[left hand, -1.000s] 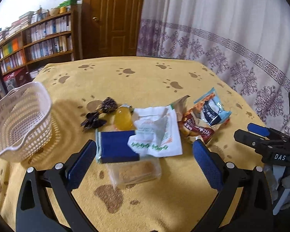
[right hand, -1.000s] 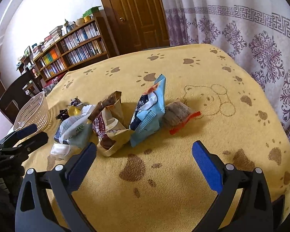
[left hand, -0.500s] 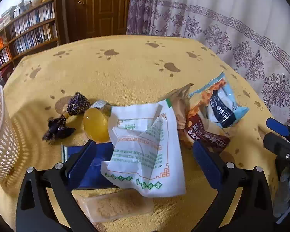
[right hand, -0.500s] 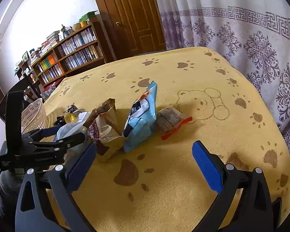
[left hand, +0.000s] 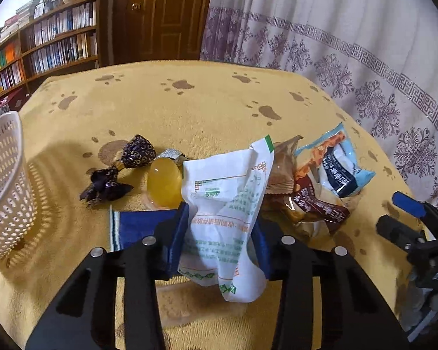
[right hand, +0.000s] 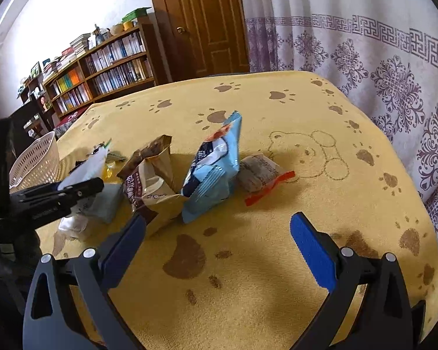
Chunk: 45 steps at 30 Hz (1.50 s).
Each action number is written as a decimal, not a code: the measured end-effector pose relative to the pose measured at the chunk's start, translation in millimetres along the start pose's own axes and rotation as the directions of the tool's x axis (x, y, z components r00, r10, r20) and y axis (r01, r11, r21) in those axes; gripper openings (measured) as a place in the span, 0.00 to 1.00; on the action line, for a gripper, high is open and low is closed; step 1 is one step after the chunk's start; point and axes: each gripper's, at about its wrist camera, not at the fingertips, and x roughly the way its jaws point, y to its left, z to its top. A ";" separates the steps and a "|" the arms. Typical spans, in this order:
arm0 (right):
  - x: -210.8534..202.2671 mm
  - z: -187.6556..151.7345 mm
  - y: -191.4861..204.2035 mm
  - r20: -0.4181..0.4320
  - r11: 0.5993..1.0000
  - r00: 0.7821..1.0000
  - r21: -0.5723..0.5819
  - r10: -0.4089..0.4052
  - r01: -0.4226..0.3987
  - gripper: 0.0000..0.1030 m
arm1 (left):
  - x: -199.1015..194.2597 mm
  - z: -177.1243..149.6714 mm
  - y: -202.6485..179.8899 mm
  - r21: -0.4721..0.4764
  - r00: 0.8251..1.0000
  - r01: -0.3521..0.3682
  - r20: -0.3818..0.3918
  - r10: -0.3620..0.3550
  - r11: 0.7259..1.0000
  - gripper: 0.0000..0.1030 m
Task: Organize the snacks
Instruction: 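Move the left gripper to the white-and-green printed bag and close on it, then lift the printed bag with the left gripper while the right gripper grasps the brown snack bag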
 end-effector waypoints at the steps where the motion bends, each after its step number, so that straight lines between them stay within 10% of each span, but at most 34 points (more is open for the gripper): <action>1: -0.5 -0.5 1.7 0.003 1.000 1.000 -0.007 0.004 -0.004 0.95 | -3.6 -0.2 -1.2 0.005 1.000 -0.008 0.011 0.008 1.000 0.41; 17: -3.5 -14.5 49.6 -0.016 0.985 0.993 -0.128 0.114 -0.115 0.95 | -65.7 10.1 23.9 -0.053 0.984 -0.058 0.165 0.066 0.997 0.32; 30: 0.6 -16.1 48.4 -0.034 0.985 0.993 -0.126 0.115 -0.119 0.95 | -25.6 -8.5 43.7 -0.174 0.998 -0.050 0.034 0.057 0.984 0.75; 45: 10.2 -19.3 47.7 -0.058 0.985 0.992 -0.123 0.111 -0.117 0.95 | -0.6 -18.0 32.9 -0.179 0.999 -0.045 0.006 0.047 0.983 0.88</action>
